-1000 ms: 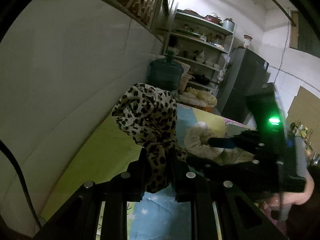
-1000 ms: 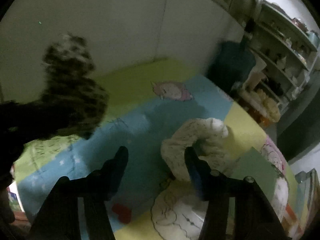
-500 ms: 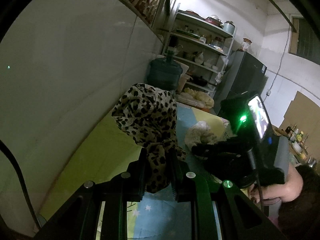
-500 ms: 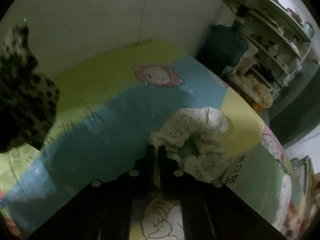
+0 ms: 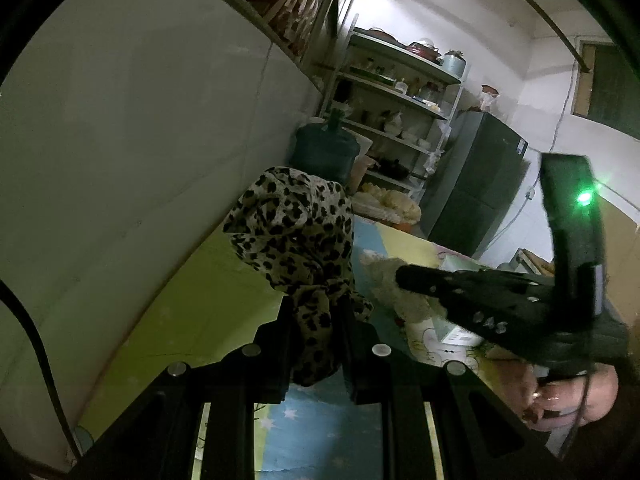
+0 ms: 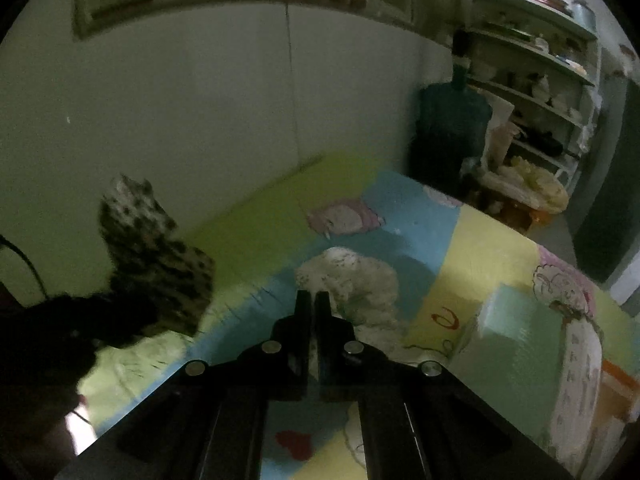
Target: Organize soft objects
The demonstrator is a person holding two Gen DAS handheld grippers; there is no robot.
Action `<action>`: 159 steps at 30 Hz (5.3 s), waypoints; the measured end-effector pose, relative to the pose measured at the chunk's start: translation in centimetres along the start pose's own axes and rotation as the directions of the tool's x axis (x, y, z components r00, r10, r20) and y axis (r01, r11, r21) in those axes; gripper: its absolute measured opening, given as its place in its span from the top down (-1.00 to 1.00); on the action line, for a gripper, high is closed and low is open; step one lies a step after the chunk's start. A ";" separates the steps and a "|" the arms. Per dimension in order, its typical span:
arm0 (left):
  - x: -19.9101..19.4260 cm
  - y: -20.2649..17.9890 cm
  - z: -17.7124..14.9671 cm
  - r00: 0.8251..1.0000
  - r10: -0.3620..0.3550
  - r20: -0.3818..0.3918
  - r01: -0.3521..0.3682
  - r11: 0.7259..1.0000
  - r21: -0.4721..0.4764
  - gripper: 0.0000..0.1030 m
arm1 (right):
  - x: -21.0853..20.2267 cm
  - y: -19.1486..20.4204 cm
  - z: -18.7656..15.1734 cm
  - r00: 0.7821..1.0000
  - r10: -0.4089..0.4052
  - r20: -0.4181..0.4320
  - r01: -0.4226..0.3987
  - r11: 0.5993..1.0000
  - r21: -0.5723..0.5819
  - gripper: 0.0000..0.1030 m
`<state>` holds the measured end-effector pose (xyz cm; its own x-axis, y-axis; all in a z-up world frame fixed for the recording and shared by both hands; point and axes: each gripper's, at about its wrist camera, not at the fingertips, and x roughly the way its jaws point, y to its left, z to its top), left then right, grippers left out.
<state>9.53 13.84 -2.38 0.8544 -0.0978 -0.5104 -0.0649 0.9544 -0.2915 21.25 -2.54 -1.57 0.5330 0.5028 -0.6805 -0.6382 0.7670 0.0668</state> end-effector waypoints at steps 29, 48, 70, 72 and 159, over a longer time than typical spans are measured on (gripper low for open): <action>-1.9 -10.6 0.1 0.978 -0.207 0.009 0.203 0.964 0.174 0.60 | -17.1 -4.1 -5.0 0.944 -0.066 0.324 -0.003 0.978 0.208 0.96; 0.4 -23.7 -1.9 0.906 -0.401 -0.139 0.424 0.858 0.290 0.60 | -27.6 -12.0 -13.2 0.872 -0.318 0.373 0.169 0.909 0.381 0.96; 4.4 -31.9 -6.9 0.858 -0.408 -0.312 0.497 0.814 0.301 0.60 | -33.9 -18.7 -22.4 0.806 -0.527 0.272 0.314 0.768 0.558 0.96; 4.8 -32.2 -7.2 0.856 -0.405 -0.321 0.497 0.815 0.297 0.60 | -34.1 -18.9 -22.7 0.800 -0.539 0.262 0.328 0.760 0.562 0.96; -1.9 -28.9 -7.4 0.993 -0.114 0.008 0.102 0.919 0.380 -0.08 | -29.7 -13.4 -22.2 0.778 -0.603 0.177 0.444 0.727 0.523 -0.45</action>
<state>5.96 -15.64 1.06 0.8605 -0.2034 -0.4671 0.2236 0.9746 -0.0124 1.62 -36.65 1.55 0.8980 -0.0005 -0.4401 0.0633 0.9898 0.1280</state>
